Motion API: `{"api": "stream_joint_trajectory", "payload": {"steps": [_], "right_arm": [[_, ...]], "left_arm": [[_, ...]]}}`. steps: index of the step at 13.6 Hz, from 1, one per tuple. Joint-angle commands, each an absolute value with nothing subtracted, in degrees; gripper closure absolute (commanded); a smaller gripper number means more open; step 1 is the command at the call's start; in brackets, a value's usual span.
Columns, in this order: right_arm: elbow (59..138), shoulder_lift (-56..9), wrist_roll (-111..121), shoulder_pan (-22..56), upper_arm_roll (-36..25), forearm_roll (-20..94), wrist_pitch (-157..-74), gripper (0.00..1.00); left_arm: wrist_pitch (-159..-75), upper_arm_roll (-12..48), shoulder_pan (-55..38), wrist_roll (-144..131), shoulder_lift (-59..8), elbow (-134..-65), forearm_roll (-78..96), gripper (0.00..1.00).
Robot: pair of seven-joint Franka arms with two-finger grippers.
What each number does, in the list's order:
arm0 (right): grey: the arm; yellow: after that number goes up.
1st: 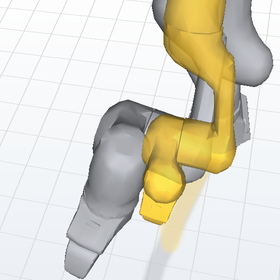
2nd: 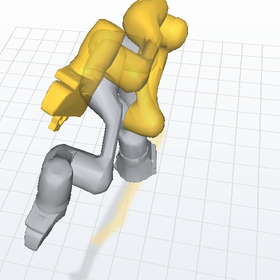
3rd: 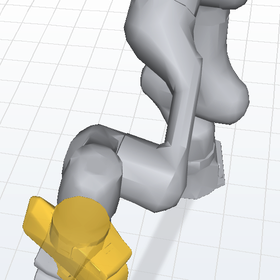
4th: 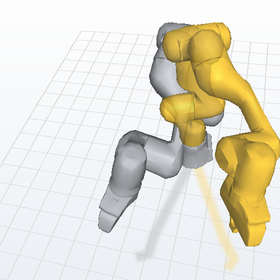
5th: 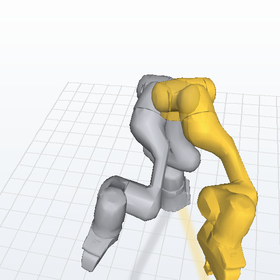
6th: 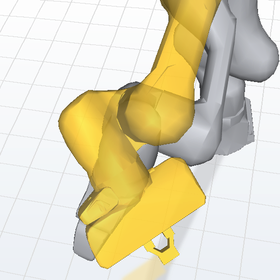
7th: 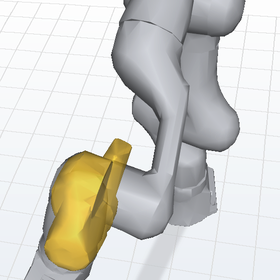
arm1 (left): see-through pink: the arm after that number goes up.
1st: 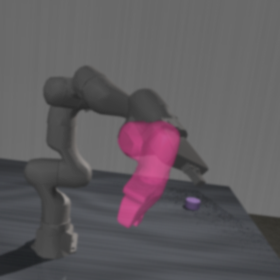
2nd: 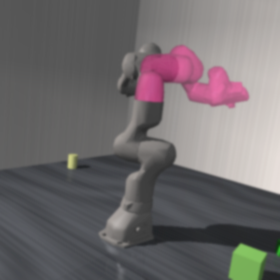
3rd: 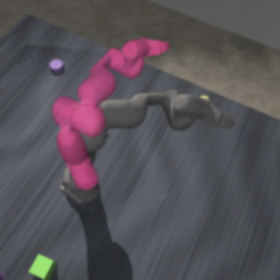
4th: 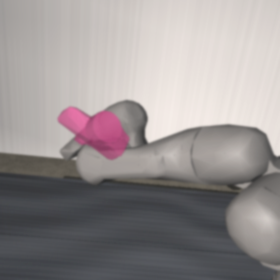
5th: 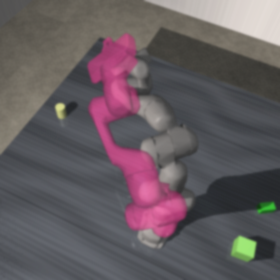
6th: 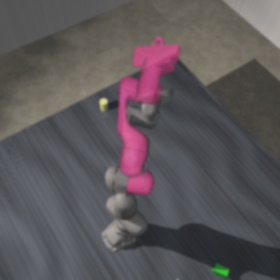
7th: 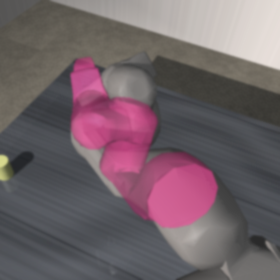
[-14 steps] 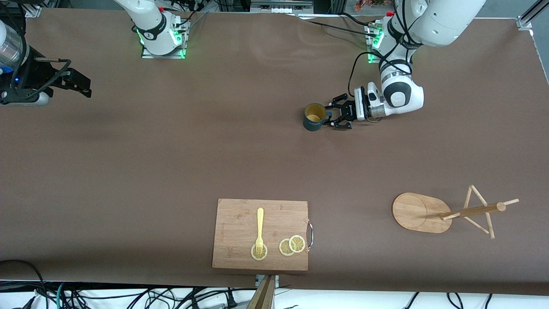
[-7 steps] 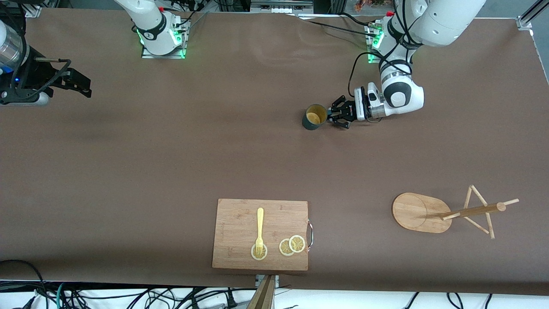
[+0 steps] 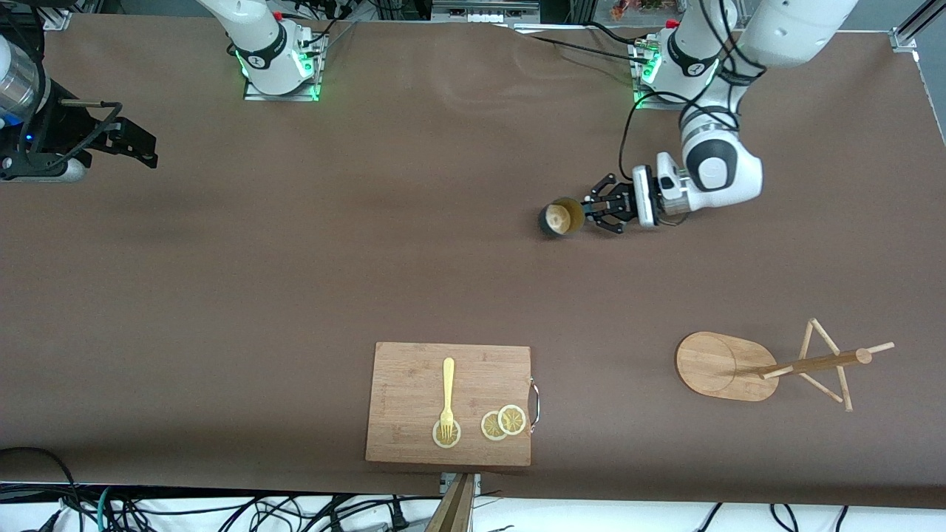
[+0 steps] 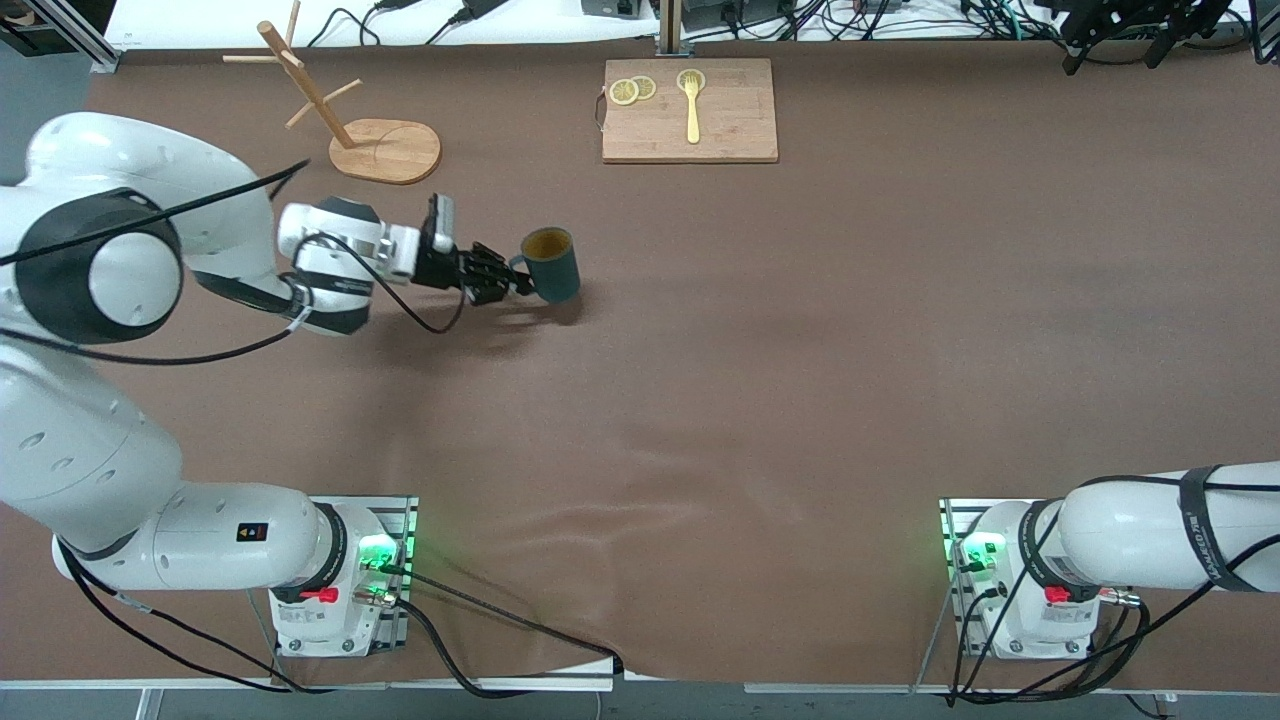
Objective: Pass cup and hang on rack
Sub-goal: 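Close the left gripper on the mug handle, then lift the mug with the left gripper toward the wooden rack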
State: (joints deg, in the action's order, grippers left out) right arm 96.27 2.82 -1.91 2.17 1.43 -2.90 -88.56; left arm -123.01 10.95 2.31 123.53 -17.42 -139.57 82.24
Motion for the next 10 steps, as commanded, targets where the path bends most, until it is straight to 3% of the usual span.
{"api": "stream_joint_trajectory", "payload": {"steps": [1, 7, 10], "right_arm": [[95.36, 2.64, -1.93, 1.85, 1.67, -3.34, -88.07, 0.0], [95.36, 2.64, -1.67, 1.85, 1.67, -3.34, -87.98, 0.0], [95.36, 2.64, -2.11, 1.85, 1.67, -3.34, -87.28, 0.0]], "left_arm": [[-115.26, 11.16, 9.64, 107.8, -11.08, -138.53, 73.33, 1.0], [-94.69, 5.9, 22.04, 73.36, -9.84, -127.01, 61.17, 1.0], [-88.87, 4.83, 27.67, 56.22, -10.02, -123.32, 61.78, 1.0]]}}
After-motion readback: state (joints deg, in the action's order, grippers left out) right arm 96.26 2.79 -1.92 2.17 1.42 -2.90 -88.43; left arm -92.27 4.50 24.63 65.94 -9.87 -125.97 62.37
